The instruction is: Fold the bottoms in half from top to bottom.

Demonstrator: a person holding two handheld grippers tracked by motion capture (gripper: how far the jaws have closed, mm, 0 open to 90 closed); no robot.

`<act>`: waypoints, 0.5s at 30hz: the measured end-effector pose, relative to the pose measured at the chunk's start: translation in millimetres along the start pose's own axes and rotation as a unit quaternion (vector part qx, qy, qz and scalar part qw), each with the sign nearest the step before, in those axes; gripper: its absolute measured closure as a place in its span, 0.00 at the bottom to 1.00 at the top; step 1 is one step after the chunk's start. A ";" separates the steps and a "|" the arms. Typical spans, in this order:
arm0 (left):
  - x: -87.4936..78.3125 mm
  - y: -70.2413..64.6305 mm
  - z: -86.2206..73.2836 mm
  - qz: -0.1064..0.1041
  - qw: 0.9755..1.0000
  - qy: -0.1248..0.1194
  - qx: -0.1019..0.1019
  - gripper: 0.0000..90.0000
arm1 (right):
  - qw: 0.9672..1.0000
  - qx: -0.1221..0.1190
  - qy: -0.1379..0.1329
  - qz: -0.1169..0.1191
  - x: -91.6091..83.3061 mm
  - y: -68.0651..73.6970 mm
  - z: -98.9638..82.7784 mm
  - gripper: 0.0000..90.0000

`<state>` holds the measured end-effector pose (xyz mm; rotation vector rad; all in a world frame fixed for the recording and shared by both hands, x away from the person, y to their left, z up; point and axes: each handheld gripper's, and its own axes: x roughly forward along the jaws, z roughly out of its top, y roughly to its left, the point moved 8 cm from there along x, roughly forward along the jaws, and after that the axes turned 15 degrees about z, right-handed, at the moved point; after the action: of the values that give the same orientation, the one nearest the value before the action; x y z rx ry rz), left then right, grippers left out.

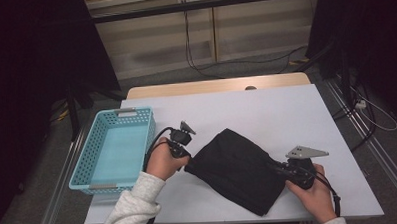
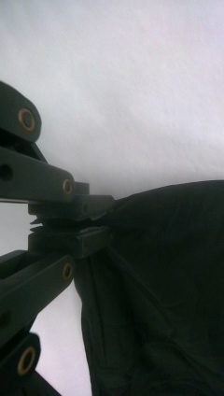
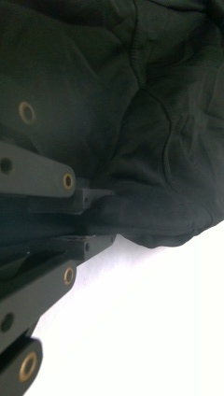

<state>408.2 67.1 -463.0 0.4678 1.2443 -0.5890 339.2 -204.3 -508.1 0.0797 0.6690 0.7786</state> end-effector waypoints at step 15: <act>-10.8 19.5 2.4 0.017 0.999 0.023 0.013 0.95 | 1.000 -0.006 -0.013 0.013 11.1 11.7 8.6 0.91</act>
<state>420.3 82.2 -451.6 0.5261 1.2716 -0.5681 342.6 -187.0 -503.6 0.0874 0.6386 0.8058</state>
